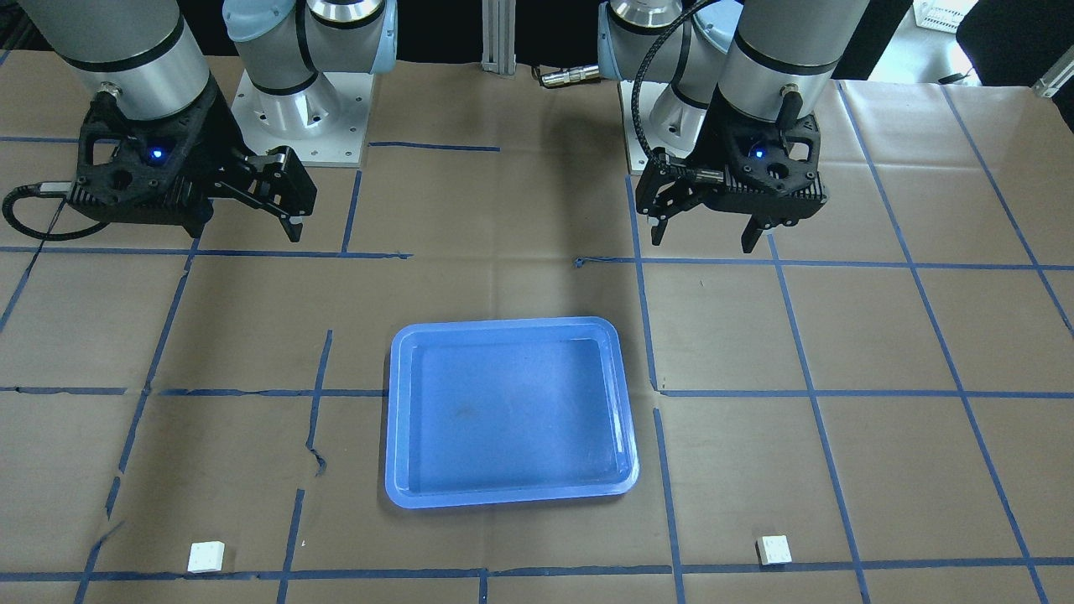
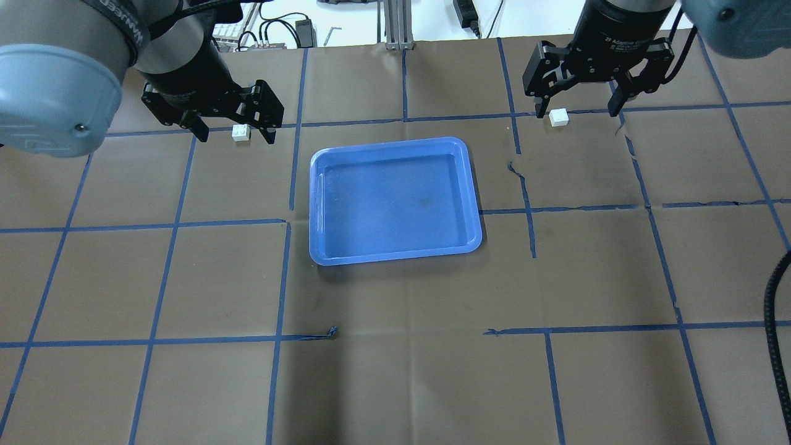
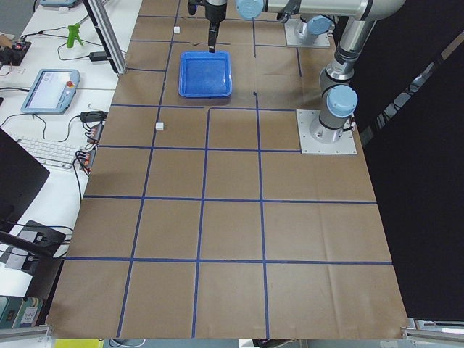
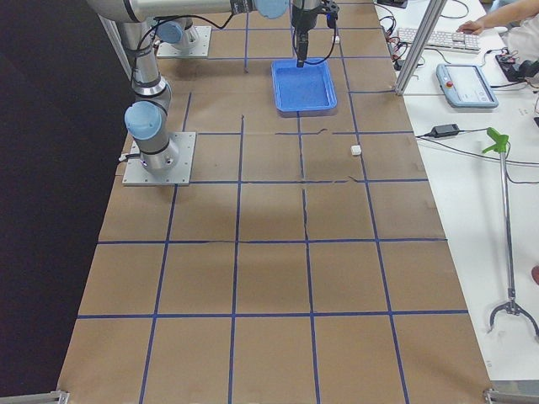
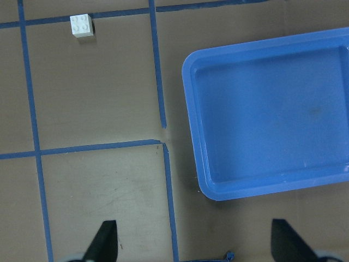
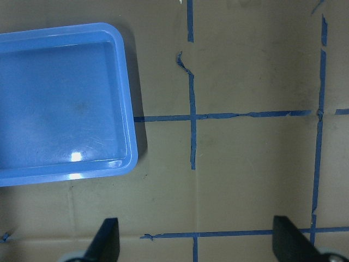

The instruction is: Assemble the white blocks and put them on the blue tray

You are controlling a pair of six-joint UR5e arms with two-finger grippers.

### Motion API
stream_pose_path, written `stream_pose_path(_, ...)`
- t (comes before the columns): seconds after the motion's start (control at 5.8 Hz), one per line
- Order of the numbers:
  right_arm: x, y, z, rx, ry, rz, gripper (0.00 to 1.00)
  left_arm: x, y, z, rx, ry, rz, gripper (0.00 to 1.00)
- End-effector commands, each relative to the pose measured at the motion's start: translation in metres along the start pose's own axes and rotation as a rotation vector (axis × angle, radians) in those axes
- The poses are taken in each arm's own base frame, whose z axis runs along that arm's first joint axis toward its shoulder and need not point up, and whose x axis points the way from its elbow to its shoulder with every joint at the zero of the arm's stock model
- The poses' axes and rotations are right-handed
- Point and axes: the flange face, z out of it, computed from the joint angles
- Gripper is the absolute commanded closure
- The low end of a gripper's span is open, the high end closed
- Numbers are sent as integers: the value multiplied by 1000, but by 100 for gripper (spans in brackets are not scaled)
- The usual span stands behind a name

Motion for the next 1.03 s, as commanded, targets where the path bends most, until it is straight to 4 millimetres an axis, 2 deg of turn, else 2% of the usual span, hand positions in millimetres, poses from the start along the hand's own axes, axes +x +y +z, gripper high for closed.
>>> stream_pose_path(0.0,-1,-3,2,1,-2,2,0,0,2,-3,0,-2,0,0)
stream_pose_path(0.52,-1,0,-2,9,-5,-17,0,0,2,-1,-3,-1,9,0)
stream_pose_path(0.69,-3,0,-3,14,-17,-110,0,-1,2,-3,0,-2,9,0)
stream_pose_path(0.86,1,-4,2,2,-6,-318,0,-14,-8,8,-8,-10,-11,0)
